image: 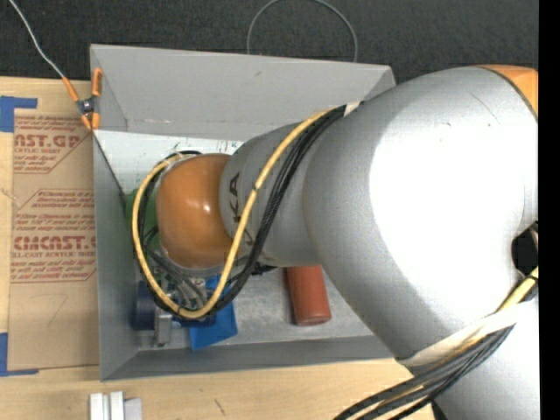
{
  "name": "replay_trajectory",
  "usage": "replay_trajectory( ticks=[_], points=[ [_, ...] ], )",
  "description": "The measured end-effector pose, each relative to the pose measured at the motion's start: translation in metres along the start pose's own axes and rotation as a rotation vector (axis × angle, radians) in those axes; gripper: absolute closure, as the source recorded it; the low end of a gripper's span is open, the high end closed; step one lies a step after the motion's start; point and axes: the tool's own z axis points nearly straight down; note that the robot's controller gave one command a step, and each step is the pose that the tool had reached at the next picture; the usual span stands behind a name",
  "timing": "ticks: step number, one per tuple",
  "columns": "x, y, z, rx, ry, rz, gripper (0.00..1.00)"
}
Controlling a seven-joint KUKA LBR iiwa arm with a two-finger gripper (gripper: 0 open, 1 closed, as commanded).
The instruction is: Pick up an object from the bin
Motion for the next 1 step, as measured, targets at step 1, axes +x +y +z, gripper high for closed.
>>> replay_trajectory(
  ticks=[1],
  points=[
    [0.0029,0.0006,-0.0325,-0.002,-0.009,0.022,0.00]
  ],
)
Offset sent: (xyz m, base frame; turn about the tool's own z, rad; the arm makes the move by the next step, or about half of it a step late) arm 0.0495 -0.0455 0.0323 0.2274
